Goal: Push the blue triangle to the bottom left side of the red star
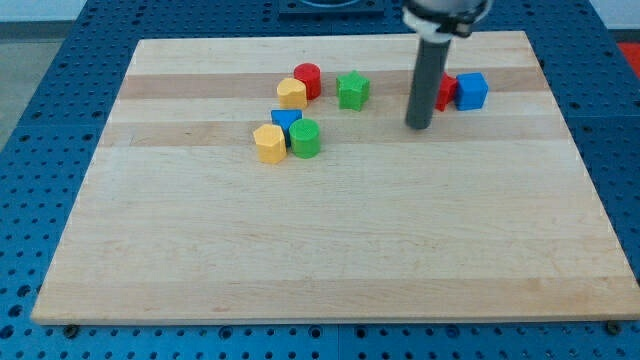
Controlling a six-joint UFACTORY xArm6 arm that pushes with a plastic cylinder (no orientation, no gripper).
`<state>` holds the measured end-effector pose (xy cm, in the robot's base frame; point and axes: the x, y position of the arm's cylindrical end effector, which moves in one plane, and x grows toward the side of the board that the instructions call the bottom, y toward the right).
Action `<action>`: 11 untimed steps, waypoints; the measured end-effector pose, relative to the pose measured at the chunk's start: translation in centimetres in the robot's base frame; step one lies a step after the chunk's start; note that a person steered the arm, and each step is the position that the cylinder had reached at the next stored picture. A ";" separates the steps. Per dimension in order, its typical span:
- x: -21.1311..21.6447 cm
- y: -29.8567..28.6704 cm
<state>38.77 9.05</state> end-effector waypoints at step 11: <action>-0.9 -1.5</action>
<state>37.84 7.54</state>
